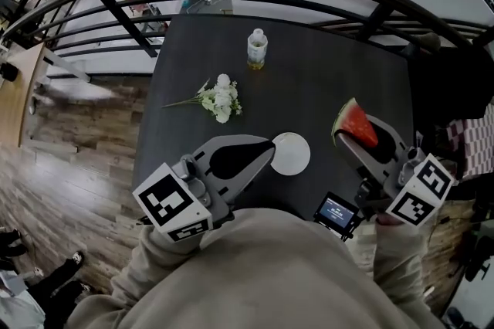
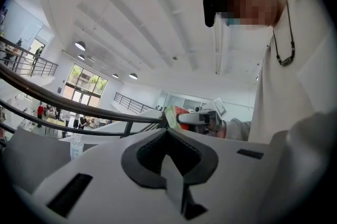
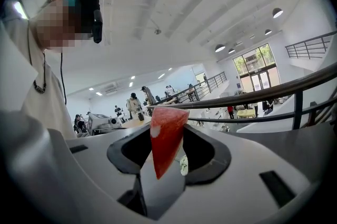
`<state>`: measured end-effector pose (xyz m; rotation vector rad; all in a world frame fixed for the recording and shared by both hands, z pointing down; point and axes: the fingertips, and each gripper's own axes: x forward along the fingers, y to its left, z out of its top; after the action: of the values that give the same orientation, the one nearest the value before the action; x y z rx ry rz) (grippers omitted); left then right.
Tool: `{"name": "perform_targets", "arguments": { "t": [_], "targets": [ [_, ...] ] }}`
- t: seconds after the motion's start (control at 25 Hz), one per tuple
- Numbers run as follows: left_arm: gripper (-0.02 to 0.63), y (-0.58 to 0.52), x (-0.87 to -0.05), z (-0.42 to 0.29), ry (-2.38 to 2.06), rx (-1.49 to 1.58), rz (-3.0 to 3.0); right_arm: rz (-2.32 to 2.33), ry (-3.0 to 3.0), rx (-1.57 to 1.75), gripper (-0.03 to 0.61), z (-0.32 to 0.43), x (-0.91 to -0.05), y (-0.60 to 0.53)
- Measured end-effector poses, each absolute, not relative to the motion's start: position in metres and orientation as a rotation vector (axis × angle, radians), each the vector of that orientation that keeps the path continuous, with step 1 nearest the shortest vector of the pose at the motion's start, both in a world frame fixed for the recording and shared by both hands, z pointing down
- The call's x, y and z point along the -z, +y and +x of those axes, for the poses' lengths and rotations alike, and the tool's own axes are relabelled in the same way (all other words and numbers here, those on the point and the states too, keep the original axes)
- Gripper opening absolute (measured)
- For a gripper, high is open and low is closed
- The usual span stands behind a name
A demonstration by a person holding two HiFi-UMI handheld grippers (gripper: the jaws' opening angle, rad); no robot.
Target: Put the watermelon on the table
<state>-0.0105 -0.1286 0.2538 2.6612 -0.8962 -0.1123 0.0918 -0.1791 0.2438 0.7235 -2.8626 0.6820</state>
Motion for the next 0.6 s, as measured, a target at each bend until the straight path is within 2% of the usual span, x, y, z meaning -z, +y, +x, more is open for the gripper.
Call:
{"name": "perform_targets", "arguments": {
  "t": [0.6],
  "targets": [
    [0.005, -0.114, -0.272, -0.024, -0.937, 0.158, 2.58, 0.646, -2.815, -0.707, 0.186, 0.079, -0.268, -0.172]
  ]
}}
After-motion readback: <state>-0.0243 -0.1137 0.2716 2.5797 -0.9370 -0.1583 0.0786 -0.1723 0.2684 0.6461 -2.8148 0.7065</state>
